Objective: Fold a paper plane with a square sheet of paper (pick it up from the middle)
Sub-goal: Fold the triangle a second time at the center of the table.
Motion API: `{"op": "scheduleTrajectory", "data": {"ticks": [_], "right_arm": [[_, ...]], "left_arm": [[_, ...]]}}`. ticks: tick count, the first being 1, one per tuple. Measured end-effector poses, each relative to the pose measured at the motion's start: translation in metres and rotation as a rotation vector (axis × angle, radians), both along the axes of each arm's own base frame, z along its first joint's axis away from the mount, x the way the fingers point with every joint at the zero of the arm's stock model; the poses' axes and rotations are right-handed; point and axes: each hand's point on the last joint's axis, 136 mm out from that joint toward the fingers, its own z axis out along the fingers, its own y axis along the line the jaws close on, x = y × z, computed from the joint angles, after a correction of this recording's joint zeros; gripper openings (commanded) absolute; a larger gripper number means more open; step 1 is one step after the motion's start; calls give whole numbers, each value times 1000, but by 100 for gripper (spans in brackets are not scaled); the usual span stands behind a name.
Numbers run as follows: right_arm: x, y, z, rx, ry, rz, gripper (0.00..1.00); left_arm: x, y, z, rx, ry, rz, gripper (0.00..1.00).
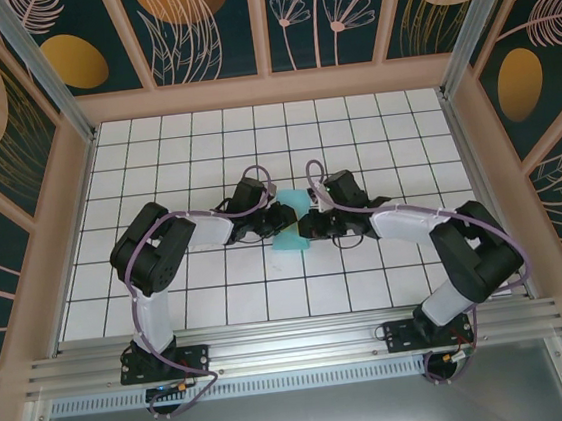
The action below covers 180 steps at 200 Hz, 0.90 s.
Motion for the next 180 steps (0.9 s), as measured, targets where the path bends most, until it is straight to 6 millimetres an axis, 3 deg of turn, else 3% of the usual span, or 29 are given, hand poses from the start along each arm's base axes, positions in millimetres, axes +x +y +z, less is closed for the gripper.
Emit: {"op": "scheduleTrajectory", "data": {"ticks": [53, 180], "right_arm": [[2, 10, -18, -22, 65, 0, 12], [-5, 0, -41, -83, 118, -18, 12]], "left_arm": [[0, 0, 0, 0, -3, -3, 25], [0, 0, 0, 1, -9, -11, 25]]}}
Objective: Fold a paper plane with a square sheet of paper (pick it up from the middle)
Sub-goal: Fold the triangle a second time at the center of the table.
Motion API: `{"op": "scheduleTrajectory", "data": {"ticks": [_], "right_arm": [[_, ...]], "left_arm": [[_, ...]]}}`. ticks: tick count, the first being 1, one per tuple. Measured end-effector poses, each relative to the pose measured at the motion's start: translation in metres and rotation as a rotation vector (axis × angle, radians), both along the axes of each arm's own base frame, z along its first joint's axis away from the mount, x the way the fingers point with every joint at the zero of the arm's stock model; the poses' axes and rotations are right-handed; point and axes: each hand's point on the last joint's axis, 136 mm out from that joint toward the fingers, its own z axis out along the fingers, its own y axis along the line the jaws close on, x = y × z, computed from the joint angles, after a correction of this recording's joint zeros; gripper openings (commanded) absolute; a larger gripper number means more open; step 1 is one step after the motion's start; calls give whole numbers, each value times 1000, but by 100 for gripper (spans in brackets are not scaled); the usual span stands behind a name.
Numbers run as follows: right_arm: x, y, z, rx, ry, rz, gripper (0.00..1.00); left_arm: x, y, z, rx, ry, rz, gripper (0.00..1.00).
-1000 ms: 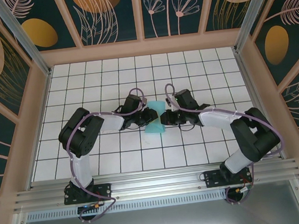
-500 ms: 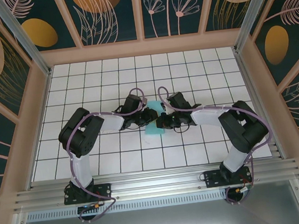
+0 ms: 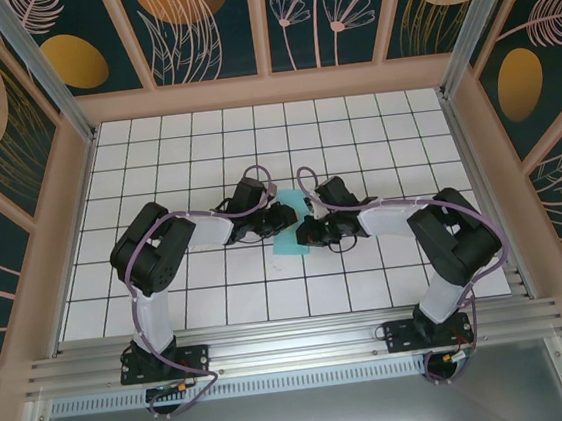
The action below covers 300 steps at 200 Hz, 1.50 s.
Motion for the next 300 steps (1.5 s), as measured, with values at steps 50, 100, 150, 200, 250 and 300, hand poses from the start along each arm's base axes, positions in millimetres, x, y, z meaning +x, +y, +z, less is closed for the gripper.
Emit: {"op": "scheduleTrajectory", "data": {"ticks": [50, 100, 150, 200, 250, 300], "right_arm": [[-7, -7, -13, -27, 24, -7, 12], [-8, -8, -17, -10, 19, -7, 12], [-10, -10, -10, -10, 31, -22, 12], [-11, -4, 8, 32, 43, -25, 14], [-8, 3, 7, 38, 70, -31, 15], [-22, -8, -16, -15, 148, -48, 15]], "left_arm": [[0, 0, 0, 0, 0, 0, 25], [0, 0, 0, 0, 0, 0, 25], [0, 0, 0, 1, -1, -1, 25], [0, 0, 0, 1, -2, -2, 25], [0, 0, 0, 2, -6, -6, 25], [0, 0, 0, 3, -6, -6, 25]]}}
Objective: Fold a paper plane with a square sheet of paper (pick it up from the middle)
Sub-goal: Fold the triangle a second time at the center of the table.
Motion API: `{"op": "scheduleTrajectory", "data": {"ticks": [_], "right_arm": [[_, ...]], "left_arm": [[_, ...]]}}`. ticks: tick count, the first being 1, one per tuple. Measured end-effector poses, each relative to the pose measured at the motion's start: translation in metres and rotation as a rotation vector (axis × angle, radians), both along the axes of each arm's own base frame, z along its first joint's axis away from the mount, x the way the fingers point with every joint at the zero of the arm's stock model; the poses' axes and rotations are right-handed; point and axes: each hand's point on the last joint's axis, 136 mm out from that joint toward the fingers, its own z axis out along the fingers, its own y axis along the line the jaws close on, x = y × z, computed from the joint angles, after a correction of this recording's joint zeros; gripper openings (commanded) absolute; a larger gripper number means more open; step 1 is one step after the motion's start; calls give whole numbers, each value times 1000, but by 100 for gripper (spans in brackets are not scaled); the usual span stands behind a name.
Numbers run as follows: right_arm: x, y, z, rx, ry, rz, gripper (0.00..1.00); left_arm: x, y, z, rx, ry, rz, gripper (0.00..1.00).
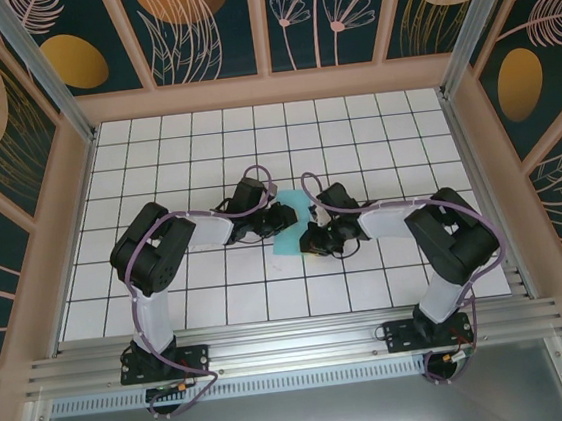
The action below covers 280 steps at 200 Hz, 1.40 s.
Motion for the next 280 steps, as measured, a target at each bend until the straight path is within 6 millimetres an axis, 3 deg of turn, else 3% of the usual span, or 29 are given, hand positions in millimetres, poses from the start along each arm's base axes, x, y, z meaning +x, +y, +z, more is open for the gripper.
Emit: {"op": "scheduleTrajectory", "data": {"ticks": [114, 176, 232, 252, 280], "right_arm": [[-2, -3, -1, 65, 33, -79, 13], [-14, -11, 8, 42, 106, -129, 9], [18, 7, 40, 99, 45, -157, 4], [25, 11, 32, 90, 58, -167, 4], [23, 7, 3, 37, 111, -180, 4]], "left_arm": [[-1, 0, -1, 4, -4, -6, 24], [-1, 0, -1, 4, -6, -8, 23], [-1, 0, -1, 5, -8, -11, 24], [-1, 0, 0, 5, -9, -11, 24], [-1, -1, 0, 5, -9, -11, 24]]}}
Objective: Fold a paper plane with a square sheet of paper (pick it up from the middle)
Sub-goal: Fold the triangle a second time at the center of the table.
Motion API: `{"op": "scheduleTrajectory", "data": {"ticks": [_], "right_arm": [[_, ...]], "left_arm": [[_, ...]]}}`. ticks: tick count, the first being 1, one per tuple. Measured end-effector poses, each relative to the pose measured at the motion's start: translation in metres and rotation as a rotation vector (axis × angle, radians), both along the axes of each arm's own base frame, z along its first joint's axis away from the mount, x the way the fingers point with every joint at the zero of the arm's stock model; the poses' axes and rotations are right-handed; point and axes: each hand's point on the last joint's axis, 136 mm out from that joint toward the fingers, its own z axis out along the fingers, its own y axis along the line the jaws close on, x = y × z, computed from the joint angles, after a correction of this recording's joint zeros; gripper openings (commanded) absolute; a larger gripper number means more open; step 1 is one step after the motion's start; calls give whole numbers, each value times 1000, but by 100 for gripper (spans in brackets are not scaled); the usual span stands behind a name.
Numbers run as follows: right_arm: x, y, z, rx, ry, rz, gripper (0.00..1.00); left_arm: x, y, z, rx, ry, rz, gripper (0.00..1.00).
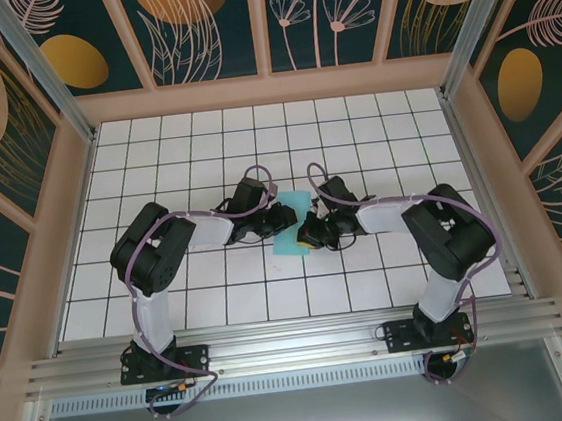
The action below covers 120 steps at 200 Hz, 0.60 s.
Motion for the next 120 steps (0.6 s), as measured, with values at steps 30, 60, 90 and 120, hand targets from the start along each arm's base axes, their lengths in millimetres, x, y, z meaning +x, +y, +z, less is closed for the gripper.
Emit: {"op": "scheduleTrajectory", "data": {"ticks": [30, 60, 90, 120], "right_arm": [[-1, -2, -4, 22, 0, -4, 5], [-2, -3, -4, 51, -28, -14, 5], [-4, -4, -4, 66, -46, -17, 5], [-7, -6, -4, 74, -53, -18, 5]], "left_arm": [[0, 0, 0, 2, 1, 0, 24], [0, 0, 0, 2, -2, -3, 24], [0, -1, 0, 6, -6, -9, 23], [1, -2, 0, 15, 1, -14, 23]]}}
